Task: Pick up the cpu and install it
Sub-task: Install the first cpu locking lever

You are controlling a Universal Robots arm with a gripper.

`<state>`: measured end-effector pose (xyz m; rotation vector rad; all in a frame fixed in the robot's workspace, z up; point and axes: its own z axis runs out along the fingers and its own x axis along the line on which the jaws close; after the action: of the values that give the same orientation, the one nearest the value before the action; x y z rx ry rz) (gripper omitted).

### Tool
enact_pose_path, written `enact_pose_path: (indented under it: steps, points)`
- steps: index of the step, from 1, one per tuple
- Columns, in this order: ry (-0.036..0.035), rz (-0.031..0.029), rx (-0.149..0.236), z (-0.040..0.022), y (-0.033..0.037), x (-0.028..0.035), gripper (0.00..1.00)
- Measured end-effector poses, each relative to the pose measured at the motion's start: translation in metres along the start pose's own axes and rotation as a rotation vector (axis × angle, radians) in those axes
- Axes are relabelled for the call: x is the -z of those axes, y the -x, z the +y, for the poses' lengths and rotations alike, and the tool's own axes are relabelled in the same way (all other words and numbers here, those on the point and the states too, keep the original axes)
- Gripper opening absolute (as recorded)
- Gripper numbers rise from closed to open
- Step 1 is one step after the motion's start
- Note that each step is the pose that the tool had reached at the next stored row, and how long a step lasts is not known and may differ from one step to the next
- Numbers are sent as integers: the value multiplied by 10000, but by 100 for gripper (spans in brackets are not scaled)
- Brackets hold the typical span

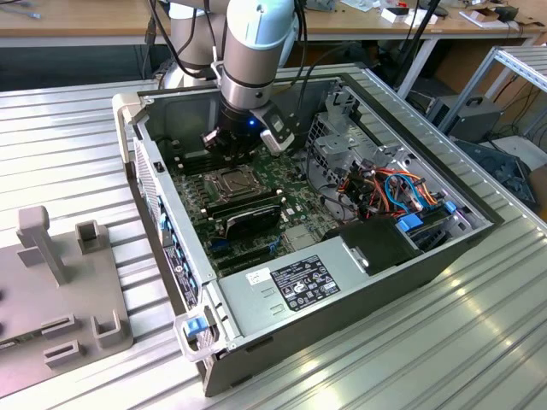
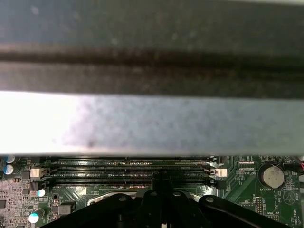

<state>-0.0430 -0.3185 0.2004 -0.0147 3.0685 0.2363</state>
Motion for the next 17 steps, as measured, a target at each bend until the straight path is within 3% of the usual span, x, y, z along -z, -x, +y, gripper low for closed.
enact_pose_path:
  steps: [7,13,17]
  points:
    - [4,-3,0,4,2,22,11]
    - [1,0,0,17,7,109,11]
    - [-34,-1,2,21,9,130,11]
